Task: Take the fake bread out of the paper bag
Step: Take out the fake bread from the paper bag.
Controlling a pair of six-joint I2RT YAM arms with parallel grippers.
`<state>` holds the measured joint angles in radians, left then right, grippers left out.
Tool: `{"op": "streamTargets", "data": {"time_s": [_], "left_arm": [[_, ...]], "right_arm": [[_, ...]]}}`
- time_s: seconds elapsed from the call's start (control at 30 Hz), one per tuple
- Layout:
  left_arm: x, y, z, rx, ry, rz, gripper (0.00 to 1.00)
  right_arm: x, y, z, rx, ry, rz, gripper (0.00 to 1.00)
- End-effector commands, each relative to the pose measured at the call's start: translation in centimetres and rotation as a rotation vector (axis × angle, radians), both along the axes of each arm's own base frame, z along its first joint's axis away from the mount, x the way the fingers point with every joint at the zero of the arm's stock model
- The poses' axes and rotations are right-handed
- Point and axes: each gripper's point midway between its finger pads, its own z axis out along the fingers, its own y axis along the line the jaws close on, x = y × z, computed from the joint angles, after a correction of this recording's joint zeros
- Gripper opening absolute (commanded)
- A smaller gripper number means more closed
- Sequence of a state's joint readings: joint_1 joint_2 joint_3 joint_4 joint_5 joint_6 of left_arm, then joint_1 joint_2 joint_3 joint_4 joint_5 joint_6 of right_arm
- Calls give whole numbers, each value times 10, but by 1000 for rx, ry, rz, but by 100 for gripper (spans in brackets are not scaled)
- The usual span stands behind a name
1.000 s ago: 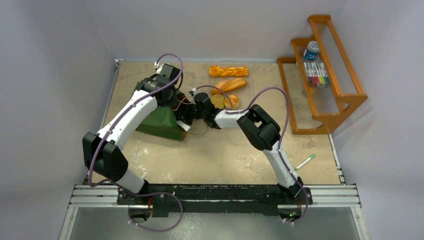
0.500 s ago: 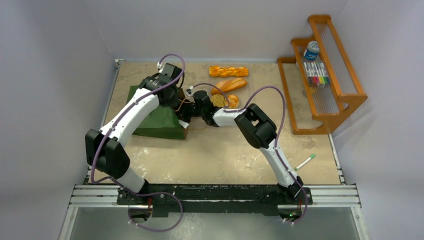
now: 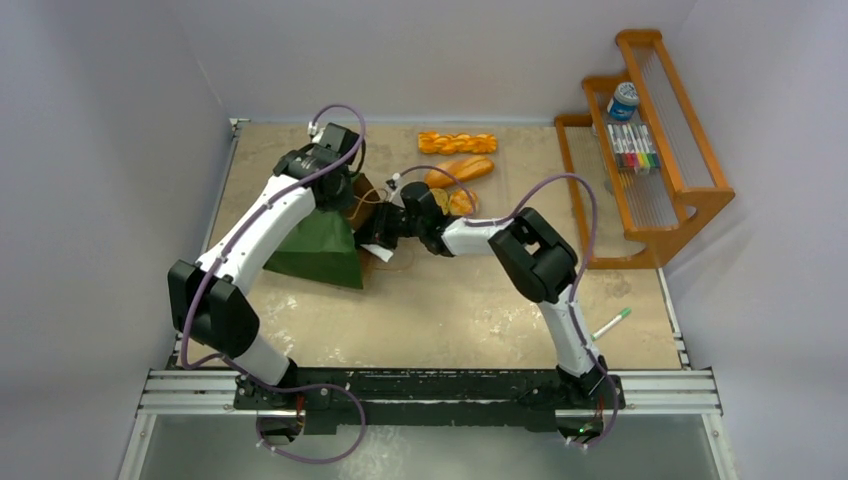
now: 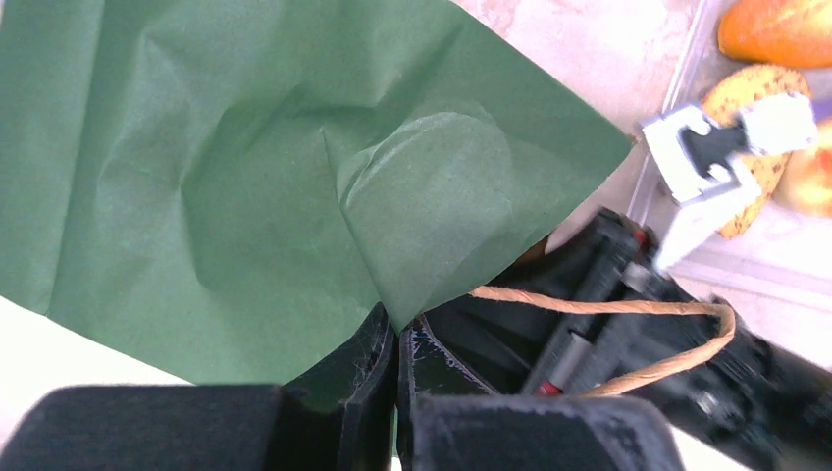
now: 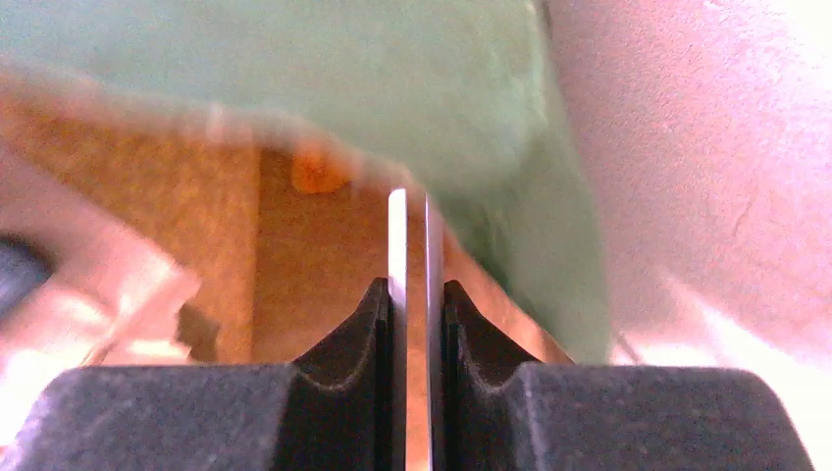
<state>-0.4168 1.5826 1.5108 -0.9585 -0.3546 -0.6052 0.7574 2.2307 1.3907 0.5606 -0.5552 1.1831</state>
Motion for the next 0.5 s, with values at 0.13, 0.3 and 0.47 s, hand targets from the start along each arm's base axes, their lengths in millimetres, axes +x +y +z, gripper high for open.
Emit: {"op": "streamTargets", "data": {"time_s": [0.13, 0.3, 0.47], "left_arm": [[14, 24, 45, 21, -152, 128, 0], [17, 29, 51, 33, -167, 154, 0], [18, 35, 59, 41, -179, 171, 0]], "right_arm": [[1, -37, 83, -11, -218, -61, 0], [-9, -59, 90, -60, -247, -78, 0], [-22, -82, 89, -101, -260, -92, 0]]}}
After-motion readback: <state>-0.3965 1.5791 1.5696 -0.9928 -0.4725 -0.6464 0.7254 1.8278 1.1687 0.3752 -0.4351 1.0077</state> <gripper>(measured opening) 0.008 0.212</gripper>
